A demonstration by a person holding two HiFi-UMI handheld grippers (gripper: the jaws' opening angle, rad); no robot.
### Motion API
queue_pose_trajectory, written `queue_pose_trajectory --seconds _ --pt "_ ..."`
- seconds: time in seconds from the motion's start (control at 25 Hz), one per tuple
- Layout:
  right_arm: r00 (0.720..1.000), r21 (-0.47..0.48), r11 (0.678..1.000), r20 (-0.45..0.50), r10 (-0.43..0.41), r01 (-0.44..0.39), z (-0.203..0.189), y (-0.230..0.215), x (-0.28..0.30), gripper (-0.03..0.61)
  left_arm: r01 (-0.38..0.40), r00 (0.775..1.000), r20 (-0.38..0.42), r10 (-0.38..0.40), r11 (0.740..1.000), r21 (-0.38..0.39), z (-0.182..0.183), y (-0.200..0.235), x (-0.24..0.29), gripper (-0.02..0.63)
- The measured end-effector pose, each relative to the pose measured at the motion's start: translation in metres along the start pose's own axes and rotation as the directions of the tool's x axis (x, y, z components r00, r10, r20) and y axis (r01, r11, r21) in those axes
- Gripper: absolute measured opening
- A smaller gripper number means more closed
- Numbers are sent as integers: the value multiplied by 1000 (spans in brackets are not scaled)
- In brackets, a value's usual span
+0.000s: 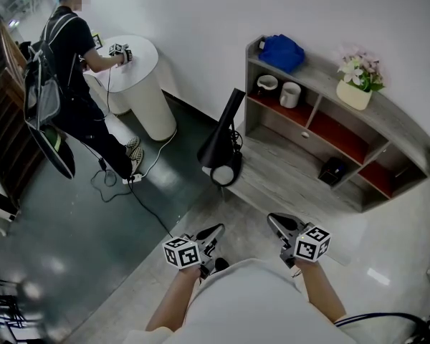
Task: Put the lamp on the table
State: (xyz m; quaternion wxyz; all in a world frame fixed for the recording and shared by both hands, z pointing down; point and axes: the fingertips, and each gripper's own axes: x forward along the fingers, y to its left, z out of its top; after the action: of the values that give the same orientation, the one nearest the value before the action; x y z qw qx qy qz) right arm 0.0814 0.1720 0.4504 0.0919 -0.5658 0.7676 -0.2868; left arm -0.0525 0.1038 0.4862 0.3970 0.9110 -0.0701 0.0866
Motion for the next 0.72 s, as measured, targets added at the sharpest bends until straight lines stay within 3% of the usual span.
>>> queue_pose_trajectory --seconds 0.72 --pt "1000 13 1000 -7 20 -20 -6 11 11 20 -7 1000 1 7 1000 -22 -2 7 -13 11"
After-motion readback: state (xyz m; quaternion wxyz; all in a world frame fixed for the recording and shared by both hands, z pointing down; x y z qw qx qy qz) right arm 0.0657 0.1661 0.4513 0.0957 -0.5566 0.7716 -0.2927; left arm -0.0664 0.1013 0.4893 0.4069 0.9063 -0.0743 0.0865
